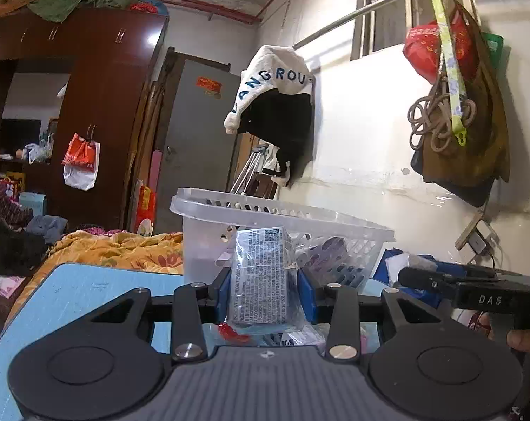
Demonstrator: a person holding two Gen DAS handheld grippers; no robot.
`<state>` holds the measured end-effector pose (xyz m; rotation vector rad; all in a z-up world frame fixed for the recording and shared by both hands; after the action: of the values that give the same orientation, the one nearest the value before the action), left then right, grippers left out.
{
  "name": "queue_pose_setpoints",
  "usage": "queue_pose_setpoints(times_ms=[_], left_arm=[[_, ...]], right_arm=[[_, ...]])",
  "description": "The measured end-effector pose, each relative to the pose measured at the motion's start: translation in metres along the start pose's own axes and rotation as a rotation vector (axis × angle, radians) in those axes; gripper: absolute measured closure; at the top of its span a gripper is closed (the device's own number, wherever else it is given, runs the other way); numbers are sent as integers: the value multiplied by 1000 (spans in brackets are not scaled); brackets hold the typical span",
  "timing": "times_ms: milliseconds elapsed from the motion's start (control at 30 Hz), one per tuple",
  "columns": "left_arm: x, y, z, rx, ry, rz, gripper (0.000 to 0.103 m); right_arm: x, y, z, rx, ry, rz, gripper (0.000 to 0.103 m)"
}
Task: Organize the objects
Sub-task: 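Carry both items over the white basket and open both tools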
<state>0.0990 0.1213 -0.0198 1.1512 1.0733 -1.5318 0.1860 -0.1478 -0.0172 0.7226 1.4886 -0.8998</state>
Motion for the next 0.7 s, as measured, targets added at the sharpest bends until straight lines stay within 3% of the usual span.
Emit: queue_pose_setpoints(times_ms=[133, 200, 300, 400, 500, 567, 600, 633, 667, 700], left_arm=[[-5, -8, 2, 8, -10, 27, 60], [-18, -5, 7, 34, -4, 35, 60], [-50, 13, 16, 5, 24, 37, 60], [-87, 56, 12, -50, -9, -25, 60], [-109, 101, 4, -57, -46, -111, 59], [-112, 127, 1, -105, -45, -164, 45], [-111, 140, -3, -123, -51, -200, 29], [-108, 148, -5, -142, -54, -212, 25], [-104, 155, -8, -162, -52, -229, 24], [-101, 160, -9, -181, -51, -254, 24]], right_arm=[[-8, -13, 7, -82, 60, 42, 20], [-28, -19, 2, -58, 6, 96, 20], [-64, -6, -5, -19, -60, 123, 20], [-96, 38, -6, 36, -131, 62, 20], [-109, 83, 8, 30, -80, -36, 20], [-108, 101, 16, 52, -65, -61, 18], [-106, 106, 16, 57, -70, -72, 15], [-103, 110, 17, 65, -73, -82, 12], [-100, 110, 17, 77, -73, -86, 0], [-98, 108, 17, 87, -70, -84, 0]])
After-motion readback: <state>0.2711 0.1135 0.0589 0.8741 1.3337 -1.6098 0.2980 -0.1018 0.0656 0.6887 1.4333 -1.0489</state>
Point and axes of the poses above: each gripper's, at about its wrist camera, not at the fingertips, and y roughly the way its jaws point, z to its right, x to its underside, the point moved 2 cm from there along y, roughly the way its jaws point, and after that the axes turned 1 degree about z, right-handed, at the moved point
